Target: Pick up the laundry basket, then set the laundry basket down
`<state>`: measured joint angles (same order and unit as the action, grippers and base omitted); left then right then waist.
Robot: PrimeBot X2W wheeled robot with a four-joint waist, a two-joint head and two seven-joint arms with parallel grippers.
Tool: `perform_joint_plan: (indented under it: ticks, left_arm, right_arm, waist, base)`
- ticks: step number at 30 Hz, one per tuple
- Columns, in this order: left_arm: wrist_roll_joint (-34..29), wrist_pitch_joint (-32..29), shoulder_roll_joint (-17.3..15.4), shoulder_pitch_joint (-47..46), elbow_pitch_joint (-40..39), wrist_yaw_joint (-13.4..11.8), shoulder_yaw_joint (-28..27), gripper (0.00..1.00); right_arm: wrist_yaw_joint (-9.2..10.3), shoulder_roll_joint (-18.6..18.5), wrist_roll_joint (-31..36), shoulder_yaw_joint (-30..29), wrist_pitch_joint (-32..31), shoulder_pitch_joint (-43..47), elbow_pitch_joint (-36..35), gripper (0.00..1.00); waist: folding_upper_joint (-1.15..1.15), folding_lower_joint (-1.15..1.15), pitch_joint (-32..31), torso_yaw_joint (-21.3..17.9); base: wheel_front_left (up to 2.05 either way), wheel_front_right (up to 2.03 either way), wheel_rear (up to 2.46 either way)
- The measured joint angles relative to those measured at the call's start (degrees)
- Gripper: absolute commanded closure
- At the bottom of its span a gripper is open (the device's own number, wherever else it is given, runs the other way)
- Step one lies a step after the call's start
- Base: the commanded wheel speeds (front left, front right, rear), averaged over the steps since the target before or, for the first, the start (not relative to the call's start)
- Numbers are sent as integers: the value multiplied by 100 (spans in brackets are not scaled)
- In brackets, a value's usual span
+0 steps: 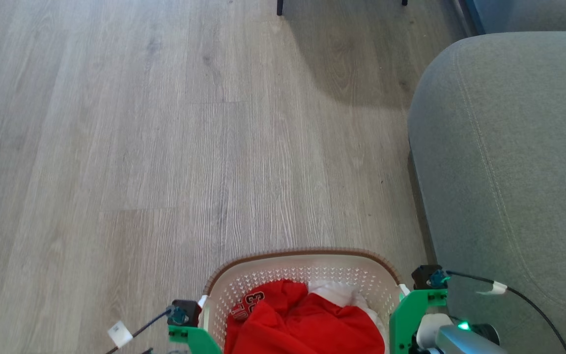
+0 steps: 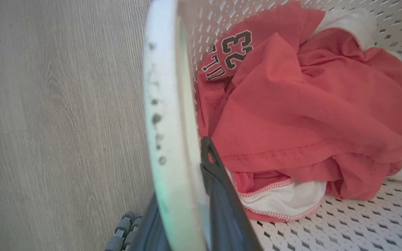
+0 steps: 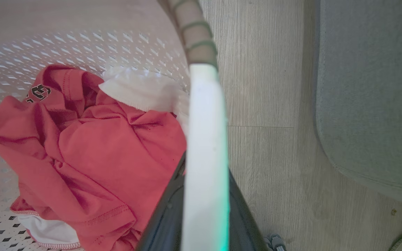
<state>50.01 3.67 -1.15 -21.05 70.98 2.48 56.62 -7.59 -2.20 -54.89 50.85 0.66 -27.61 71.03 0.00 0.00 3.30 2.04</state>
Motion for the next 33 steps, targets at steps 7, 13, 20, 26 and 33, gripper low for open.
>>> perform_joint_plan:
  ticks: [7,13,20,26,33]
  left_arm:
    - [59,1,-3,0,4,-1,27,100]
    - [142,2,-7,-2,11,-4,68,100]
    - [212,53,-14,-18,9,-7,114,100]
    - [315,145,-18,-141,5,-37,130,100]
    - [390,307,-20,-717,0,-75,100,100]
  right_arm:
    - [0,0,-114,143,49,-1,27,100]
    - [0,0,-225,291,103,-14,34,100]
    - [0,-1,-338,416,156,-48,45,100]
    - [0,-1,-366,516,256,-286,67,100]
    - [0,-13,-375,561,435,-871,122,100]
  waist:
    - [0,0,17,-9]
    - [0,0,73,-21]
    - [0,1,192,-37]
    - [0,1,426,-62]
    - [0,1,924,-91]
  base:
    - [0,0,0]
    - [0,0,0]
    - [0,0,0]
    - [0,0,0]
    - [0,0,0]
